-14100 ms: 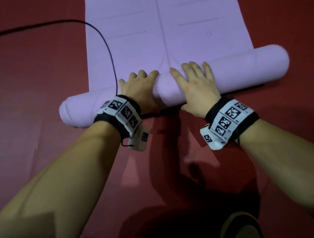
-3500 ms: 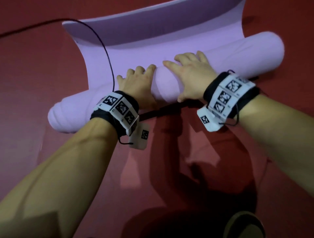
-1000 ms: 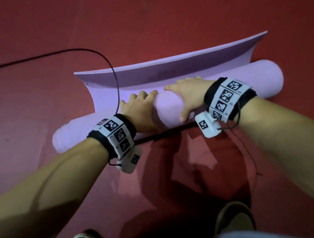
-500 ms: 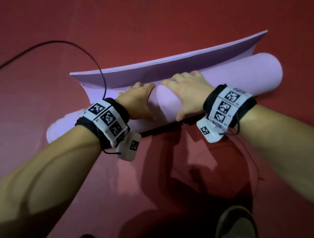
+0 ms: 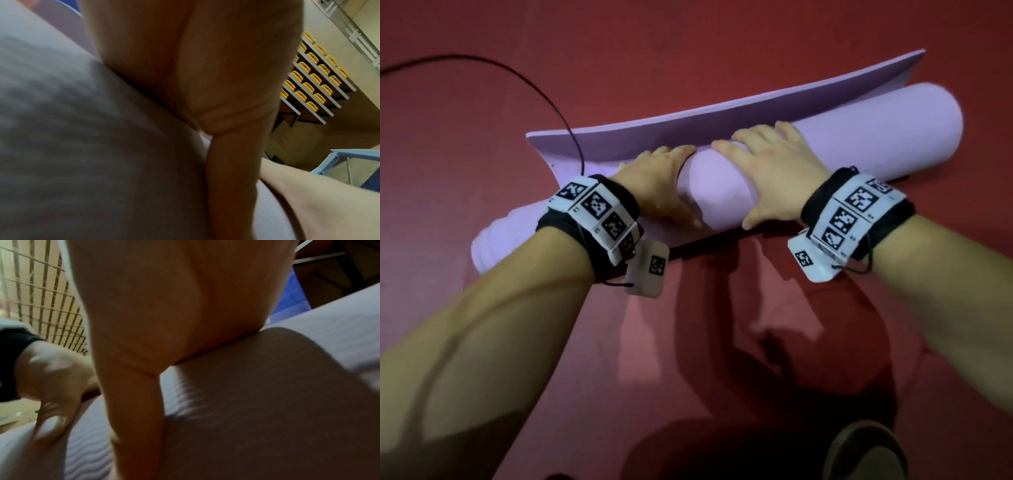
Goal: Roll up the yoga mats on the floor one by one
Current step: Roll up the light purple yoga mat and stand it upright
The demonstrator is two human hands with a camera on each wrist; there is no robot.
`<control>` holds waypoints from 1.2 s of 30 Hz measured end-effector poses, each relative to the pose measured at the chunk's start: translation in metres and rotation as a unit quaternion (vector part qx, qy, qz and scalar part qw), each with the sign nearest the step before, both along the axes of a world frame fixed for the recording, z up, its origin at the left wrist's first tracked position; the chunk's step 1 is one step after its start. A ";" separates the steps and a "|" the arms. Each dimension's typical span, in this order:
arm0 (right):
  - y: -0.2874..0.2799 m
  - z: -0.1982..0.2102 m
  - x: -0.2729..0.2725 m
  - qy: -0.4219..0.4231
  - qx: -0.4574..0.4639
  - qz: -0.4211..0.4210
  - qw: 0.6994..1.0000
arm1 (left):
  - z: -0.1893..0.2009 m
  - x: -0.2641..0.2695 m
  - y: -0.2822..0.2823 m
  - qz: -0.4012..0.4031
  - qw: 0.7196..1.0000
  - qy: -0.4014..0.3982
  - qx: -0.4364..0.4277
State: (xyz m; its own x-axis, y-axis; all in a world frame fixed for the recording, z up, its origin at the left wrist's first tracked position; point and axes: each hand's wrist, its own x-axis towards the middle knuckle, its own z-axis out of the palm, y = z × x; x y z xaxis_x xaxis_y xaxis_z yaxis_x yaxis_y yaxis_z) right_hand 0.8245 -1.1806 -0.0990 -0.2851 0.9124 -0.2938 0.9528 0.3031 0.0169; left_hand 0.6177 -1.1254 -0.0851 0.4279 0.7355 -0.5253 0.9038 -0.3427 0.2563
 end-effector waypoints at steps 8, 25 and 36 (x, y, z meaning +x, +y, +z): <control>0.039 0.010 -0.001 0.006 -0.072 -0.008 0.997 | -0.006 -0.002 -0.022 -0.009 0.994 0.009 0.104; 0.086 0.043 -0.023 -0.061 -0.218 -0.040 0.973 | 0.003 0.003 0.005 0.011 0.997 0.020 0.079; 0.089 0.029 -0.015 0.072 -0.189 -0.099 0.974 | -0.010 0.000 -0.010 0.006 0.988 0.059 0.143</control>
State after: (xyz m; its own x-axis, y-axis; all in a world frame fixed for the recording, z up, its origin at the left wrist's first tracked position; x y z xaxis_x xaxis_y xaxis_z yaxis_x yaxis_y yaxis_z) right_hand 0.8099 -1.0920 -0.0700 -0.1777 0.7875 -0.5901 0.9775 0.0717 -0.1985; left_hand 0.6181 -1.1350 -0.0954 0.3662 0.8660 -0.3406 0.9260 -0.3752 0.0419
